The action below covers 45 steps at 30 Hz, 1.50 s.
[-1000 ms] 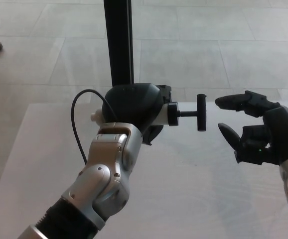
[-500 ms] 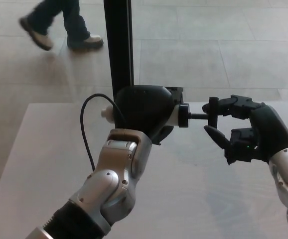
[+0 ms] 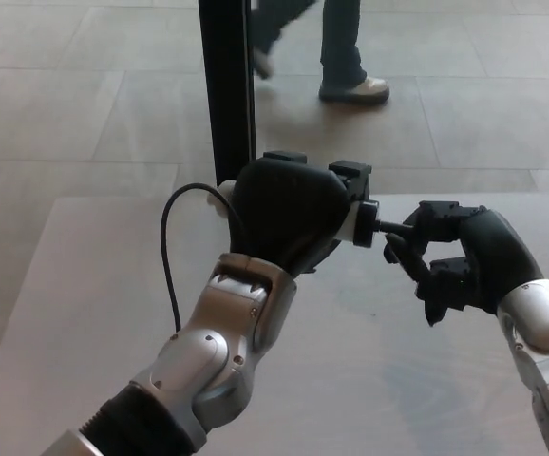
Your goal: The robot uses its left hand to lift the air pump kept on the middle of the desk and use the right hand to pull out the handle
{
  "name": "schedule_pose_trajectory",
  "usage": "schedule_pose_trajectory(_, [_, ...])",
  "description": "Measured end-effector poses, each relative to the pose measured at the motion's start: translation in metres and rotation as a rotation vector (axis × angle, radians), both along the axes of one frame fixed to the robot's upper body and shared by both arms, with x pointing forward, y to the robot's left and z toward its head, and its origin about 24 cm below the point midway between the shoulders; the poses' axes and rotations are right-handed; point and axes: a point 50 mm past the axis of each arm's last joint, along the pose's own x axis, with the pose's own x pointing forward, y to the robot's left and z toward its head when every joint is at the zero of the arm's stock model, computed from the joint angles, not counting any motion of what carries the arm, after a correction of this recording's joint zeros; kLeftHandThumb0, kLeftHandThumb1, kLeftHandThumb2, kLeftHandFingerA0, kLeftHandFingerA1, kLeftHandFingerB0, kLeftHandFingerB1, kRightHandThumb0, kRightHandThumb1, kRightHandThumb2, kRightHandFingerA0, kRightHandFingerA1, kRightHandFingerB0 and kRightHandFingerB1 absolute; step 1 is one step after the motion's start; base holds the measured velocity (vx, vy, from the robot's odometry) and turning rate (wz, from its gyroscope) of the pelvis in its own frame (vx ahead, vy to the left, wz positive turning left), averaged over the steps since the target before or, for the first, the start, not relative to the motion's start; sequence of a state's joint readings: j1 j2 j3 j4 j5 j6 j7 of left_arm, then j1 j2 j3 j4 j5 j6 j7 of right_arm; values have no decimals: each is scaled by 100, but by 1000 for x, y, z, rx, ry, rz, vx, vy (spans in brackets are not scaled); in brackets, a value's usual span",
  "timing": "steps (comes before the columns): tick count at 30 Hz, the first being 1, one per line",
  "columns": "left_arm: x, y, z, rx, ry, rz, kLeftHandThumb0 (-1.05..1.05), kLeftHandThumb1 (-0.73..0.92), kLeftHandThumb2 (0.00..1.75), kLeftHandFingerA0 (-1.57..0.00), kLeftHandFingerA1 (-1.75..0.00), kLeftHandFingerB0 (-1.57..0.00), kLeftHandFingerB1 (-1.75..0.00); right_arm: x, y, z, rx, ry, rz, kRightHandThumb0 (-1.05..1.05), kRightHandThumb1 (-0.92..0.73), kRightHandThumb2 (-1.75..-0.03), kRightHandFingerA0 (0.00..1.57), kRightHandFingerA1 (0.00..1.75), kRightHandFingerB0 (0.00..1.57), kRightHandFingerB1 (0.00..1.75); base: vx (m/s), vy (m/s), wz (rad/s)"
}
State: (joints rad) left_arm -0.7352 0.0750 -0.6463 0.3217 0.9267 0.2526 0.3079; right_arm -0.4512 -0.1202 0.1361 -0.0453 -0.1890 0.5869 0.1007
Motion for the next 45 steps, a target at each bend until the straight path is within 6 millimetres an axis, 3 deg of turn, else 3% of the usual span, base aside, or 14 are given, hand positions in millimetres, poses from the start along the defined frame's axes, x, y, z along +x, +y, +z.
schedule_pose_trajectory(5, [-1, -1, 1, 7, -46, -28, -32, 69, 71, -80, -154, -83, -116, 0, 1, 1, -33, -21, -13, -40, -81, -64, 98, 174, 71, 162, 0, 0, 0])
schedule_pose_trajectory(6, [-1, -1, 2, 7, -52, -34, -31, 71, 69, -82, -159, -85, -117, 0, 0, 1, -38, -30, -17, -38, -56, -98, 128, 141, 101, 125, 0, 0, 0])
schedule_pose_trajectory(7, [-1, 0, 2, 5, -56, -37, -31, 71, 69, -82, -159, -85, -117, 0, 0, 2, -41, -37, -21, -38, -56, -98, 128, 141, 101, 125, 0, 0, 0])
schedule_pose_trajectory(8, [-1, 0, 2, 2, -63, -42, -32, 65, 73, -83, -156, -88, -120, 0, -1, 2, -42, -45, -27, -23, -69, -76, 100, 174, 78, 160, 0, 0, 0])
schedule_pose_trajectory(11, [-2, 0, 2, -4, -78, -52, -30, 66, 69, -84, -153, -84, -111, -1, -2, 2, -53, -62, -38, -12, -55, -87, 102, 166, 82, 118, 0, 0, 0])
schedule_pose_trajectory(15, [-2, 0, 2, -10, -83, -59, -33, 67, 66, -80, -160, -79, -122, -2, -2, 4, -74, -86, -54, -23, -61, -76, 103, 166, 76, 149, 0, 0, 0])
schedule_pose_trajectory(17, [-3, 1, 2, -14, -82, -60, -31, 67, 70, -82, -157, -84, -115, -2, -2, 6, -81, -98, -60, -23, -61, -75, 103, 159, 81, 129, 0, 0, 0])
schedule_pose_trajectory(18, [-3, 1, 1, -15, -81, -59, -34, 70, 70, -80, -152, -84, -110, -2, -2, 7, -84, -105, -61, -26, -62, -75, 104, 148, 85, 93, 0, 0, 0])
schedule_pose_trajectory(19, [-3, 2, 1, -16, -80, -58, -33, 66, 66, -83, -144, -89, -85, -2, -2, 7, -86, -109, -62, -21, -57, -85, 104, 145, 90, 91, 0, 0, 0])
schedule_pose_trajectory(22, [-4, 5, 0, -16, -76, -56, -31, 70, 71, -80, -155, -86, -100, -3, -3, 10, -96, -129, -67, -17, -54, -103, 107, 149, 94, 104, 0, 0, 0])
schedule_pose_trajectory(29, [-6, 15, -9, 4, -79, -36, -20, 57, 88, -89, -140, -88, -101, -4, -7, 18, -130, -169, -74, -15, -57, -97, 97, 153, 90, 112, 0, 0, 0])
schedule_pose_trajectory(32, [-5, 19, -14, 20, -74, -23, -18, 55, 93, -91, -105, -91, -90, -5, -9, 22, -141, -185, -78, -14, -59, -95, 98, 152, 91, 111, 0, 0, 0])
schedule_pose_trajectory(33, [-6, 21, -15, 23, -72, -20, -19, 59, 90, -85, -142, -87, -111, -5, -10, 23, -142, -189, -79, -14, -57, -95, 98, 152, 92, 111, 0, 0, 0])
schedule_pose_trajectory(45, [-4, 37, -22, 38, -55, 14, -22, 63, 88, -82, -160, -77, -134, -10, -11, 35, -139, -237, -64, -15, -54, -94, 100, 156, 94, 114, 0, 0, 0])
